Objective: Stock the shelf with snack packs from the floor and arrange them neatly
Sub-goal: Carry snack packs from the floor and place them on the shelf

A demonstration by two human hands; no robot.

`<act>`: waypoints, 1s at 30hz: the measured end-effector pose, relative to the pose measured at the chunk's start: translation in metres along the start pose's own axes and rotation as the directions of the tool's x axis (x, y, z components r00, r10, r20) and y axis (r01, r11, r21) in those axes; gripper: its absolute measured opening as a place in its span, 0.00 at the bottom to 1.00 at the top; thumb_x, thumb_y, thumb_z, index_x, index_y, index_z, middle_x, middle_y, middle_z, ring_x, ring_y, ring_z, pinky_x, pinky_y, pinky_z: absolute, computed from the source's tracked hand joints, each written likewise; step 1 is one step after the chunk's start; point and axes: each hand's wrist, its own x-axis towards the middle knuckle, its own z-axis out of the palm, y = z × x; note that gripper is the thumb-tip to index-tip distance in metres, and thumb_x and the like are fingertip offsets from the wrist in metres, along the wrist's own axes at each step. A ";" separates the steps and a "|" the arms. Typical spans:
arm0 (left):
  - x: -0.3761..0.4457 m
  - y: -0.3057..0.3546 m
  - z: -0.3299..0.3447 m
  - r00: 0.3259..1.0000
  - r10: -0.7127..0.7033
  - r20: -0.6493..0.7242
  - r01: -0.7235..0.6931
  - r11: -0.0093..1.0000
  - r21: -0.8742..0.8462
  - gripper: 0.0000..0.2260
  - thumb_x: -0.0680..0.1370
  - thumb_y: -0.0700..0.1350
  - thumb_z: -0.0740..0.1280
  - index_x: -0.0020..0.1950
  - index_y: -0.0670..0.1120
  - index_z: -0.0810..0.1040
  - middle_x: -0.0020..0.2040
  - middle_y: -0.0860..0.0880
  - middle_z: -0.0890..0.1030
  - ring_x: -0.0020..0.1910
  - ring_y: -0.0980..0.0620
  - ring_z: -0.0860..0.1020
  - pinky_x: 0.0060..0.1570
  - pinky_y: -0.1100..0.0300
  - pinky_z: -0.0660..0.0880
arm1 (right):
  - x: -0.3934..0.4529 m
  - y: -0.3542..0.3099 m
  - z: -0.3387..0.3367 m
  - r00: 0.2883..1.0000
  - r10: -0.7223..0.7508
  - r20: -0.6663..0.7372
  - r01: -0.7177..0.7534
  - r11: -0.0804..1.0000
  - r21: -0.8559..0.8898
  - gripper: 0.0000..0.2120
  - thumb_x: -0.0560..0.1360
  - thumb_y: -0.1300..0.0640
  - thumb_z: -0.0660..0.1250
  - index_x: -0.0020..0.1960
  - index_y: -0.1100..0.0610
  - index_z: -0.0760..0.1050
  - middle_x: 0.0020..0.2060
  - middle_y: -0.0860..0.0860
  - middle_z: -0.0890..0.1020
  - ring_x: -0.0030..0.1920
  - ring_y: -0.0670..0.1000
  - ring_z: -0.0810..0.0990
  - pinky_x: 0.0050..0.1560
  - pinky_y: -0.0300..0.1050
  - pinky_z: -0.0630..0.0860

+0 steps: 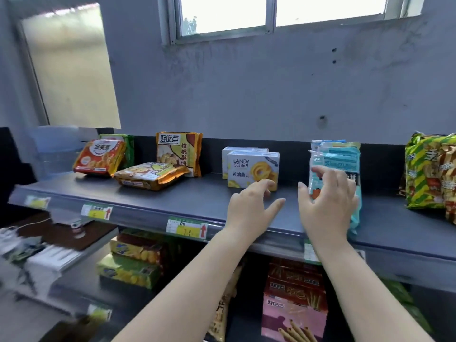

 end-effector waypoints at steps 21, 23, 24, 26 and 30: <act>-0.465 -0.429 -0.316 0.150 -0.860 -0.489 0.984 0.180 -0.015 0.06 0.75 0.48 0.66 0.40 0.50 0.73 0.33 0.52 0.74 0.43 0.44 0.78 0.39 0.57 0.68 | -0.471 -0.371 0.266 0.086 -0.397 0.914 -0.332 0.853 0.402 0.06 0.73 0.54 0.67 0.41 0.56 0.77 0.34 0.48 0.77 0.37 0.49 0.75 0.43 0.49 0.75; -0.503 -0.460 -0.309 0.024 -0.903 -0.429 0.998 0.050 -0.049 0.05 0.75 0.48 0.65 0.40 0.50 0.73 0.35 0.52 0.75 0.45 0.45 0.78 0.40 0.58 0.67 | -0.511 -0.374 0.292 -0.030 -0.329 0.944 -0.316 0.899 0.304 0.06 0.73 0.54 0.66 0.42 0.57 0.77 0.35 0.49 0.78 0.39 0.50 0.75 0.43 0.49 0.75; -0.518 -0.476 -0.303 -0.025 -0.919 -0.393 0.998 -0.003 -0.058 0.06 0.75 0.49 0.65 0.40 0.51 0.72 0.36 0.52 0.76 0.45 0.45 0.78 0.40 0.58 0.68 | -0.530 -0.373 0.307 -0.079 -0.295 0.952 -0.299 0.918 0.260 0.07 0.73 0.54 0.66 0.43 0.57 0.77 0.36 0.50 0.78 0.39 0.51 0.76 0.42 0.48 0.74; -0.545 -0.514 -0.288 -0.101 -0.937 -0.334 0.994 -0.078 -0.082 0.07 0.75 0.49 0.66 0.37 0.53 0.71 0.35 0.53 0.76 0.44 0.45 0.79 0.41 0.57 0.71 | -0.566 -0.370 0.340 -0.166 -0.213 0.963 -0.273 0.948 0.163 0.07 0.73 0.53 0.66 0.42 0.57 0.76 0.36 0.51 0.78 0.38 0.51 0.75 0.38 0.45 0.72; -0.577 -0.604 -0.253 -0.171 -0.958 -0.230 0.985 -0.160 -0.064 0.04 0.75 0.48 0.65 0.41 0.51 0.72 0.34 0.54 0.75 0.40 0.47 0.74 0.37 0.59 0.65 | -0.645 -0.352 0.411 -0.296 -0.008 0.955 -0.248 0.966 -0.069 0.07 0.74 0.54 0.66 0.42 0.57 0.75 0.38 0.51 0.77 0.41 0.52 0.75 0.36 0.42 0.67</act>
